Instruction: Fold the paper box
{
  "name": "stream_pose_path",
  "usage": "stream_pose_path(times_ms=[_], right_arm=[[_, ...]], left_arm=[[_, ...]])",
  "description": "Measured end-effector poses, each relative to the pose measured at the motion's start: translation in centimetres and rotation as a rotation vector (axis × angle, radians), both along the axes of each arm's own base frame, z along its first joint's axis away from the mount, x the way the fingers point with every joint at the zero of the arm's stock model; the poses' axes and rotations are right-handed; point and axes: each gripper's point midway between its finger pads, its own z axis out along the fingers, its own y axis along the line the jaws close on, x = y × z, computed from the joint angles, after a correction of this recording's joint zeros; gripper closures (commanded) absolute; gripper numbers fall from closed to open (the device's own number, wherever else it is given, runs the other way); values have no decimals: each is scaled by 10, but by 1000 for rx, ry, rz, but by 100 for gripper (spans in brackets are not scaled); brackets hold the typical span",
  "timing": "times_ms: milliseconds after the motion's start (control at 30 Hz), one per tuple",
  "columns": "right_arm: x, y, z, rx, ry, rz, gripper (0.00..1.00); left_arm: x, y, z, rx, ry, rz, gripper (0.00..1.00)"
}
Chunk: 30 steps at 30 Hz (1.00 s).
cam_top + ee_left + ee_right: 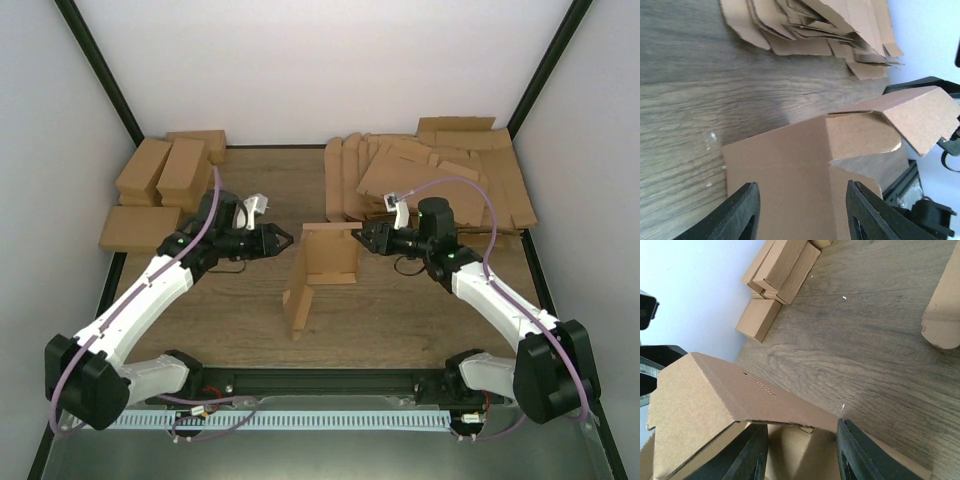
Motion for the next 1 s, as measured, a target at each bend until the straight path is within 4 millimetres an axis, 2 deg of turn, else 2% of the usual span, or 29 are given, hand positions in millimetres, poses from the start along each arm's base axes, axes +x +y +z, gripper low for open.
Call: stream_pose_path(times_ms=[200, 367, 533, 633, 800, 933, 1000], right_arm=[[-2, 1, 1, 3, -1, 12, 61], [-3, 2, 0, 6, 2, 23, 62], [-4, 3, 0, 10, 5, 32, 62], [-5, 3, 0, 6, 4, 36, 61], [-10, 0, -2, -25, 6, 36, 52], [-16, -9, 11, -66, -45, 15, 49], [-19, -13, 24, -84, -90, 6, 47]], left_arm=[[8, -23, 0, -115, 7, -64, 52], [14, -34, 1, -173, 1, -96, 63], [16, -39, -9, -189, 25, -112, 74], [15, -40, -19, -186, 45, -116, 75], [16, -40, -18, -183, 29, -121, 75], [16, -40, -19, -175, 17, -127, 75], [16, -40, -19, -173, 14, -130, 75]])
